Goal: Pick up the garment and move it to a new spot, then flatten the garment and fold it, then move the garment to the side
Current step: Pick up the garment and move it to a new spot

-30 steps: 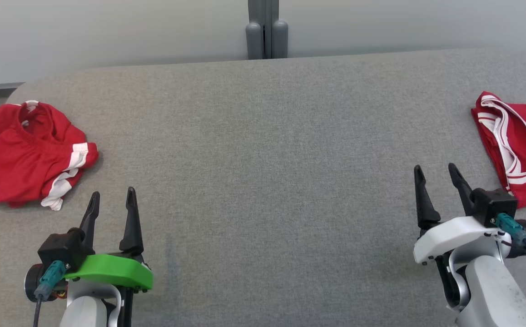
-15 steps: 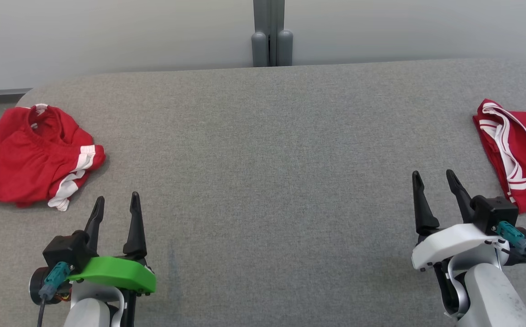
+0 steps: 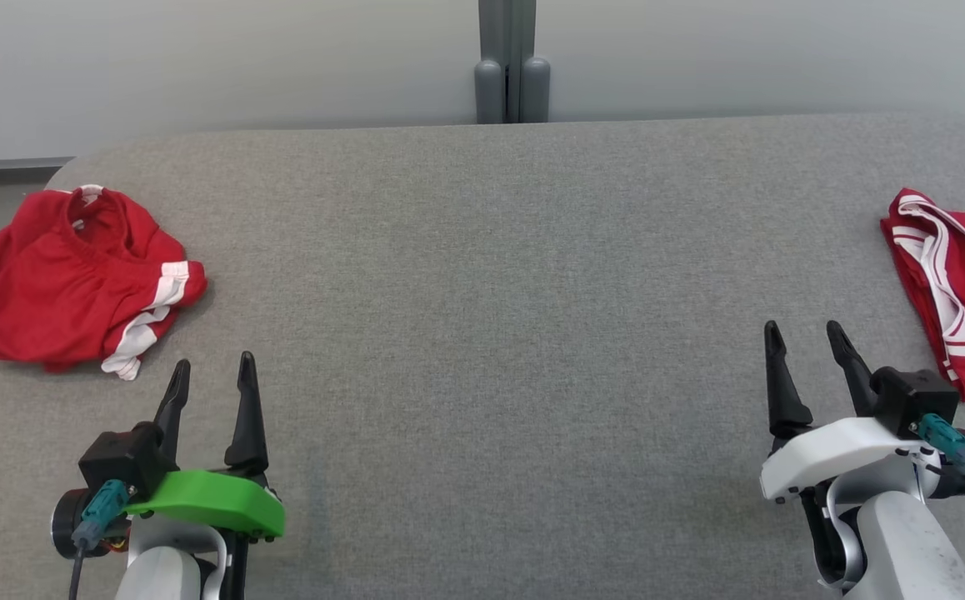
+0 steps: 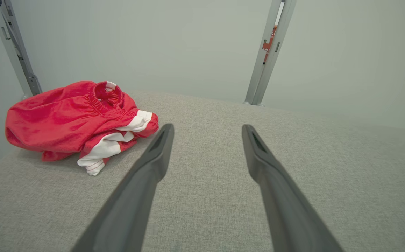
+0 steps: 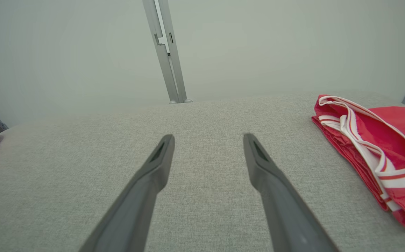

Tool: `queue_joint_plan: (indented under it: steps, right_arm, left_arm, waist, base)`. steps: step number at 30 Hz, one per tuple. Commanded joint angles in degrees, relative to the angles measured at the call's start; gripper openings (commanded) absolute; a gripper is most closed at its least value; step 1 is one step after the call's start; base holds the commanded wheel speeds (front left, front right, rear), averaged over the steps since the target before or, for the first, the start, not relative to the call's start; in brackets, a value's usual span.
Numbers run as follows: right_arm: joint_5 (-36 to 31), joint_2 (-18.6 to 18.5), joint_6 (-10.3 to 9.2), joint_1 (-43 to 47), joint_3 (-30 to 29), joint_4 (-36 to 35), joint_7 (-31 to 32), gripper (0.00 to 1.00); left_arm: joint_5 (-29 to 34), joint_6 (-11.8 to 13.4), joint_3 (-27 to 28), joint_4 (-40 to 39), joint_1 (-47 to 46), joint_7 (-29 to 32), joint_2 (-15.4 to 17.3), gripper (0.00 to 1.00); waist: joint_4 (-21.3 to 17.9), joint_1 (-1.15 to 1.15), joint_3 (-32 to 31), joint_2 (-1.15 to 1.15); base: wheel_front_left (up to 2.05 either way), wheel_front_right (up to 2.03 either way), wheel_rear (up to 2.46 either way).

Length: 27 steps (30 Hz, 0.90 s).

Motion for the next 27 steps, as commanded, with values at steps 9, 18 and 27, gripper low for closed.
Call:
queue_joint_plan:
  steps: [9, 18, 27]
  right_arm:
    - [-0.06, -0.49, -0.07, 1.15, -0.15, -1.69, 1.12, 1.00]
    - [0.75, -0.49, -0.07, 1.62, -0.08, -2.50, 2.07, 1.00]
    - [-0.17, -0.40, -0.07, 2.19, 0.58, -3.29, 2.45, 1.00]
  left_arm:
    - [-1.55, 0.90, 0.10, -1.46, 0.07, 0.01, 0.14, 1.00]
    - [-1.33, 1.33, -0.03, -1.70, 1.11, 0.01, 0.14, 1.00]
    - [-0.97, 1.33, 0.98, -1.43, 2.06, 0.01, 0.12, 1.00]
  waist:
    - [6.47, 0.00, 0.25, 0.00]
    - [14.50, 0.00, 0.27, 0.00]
    - [20.40, 0.00, 0.02, 0.00]
  base:
    - [0.00, 0.00, 0.00]
    - [0.00, 0.00, 0.00]
    - [0.00, 0.00, 0.00]
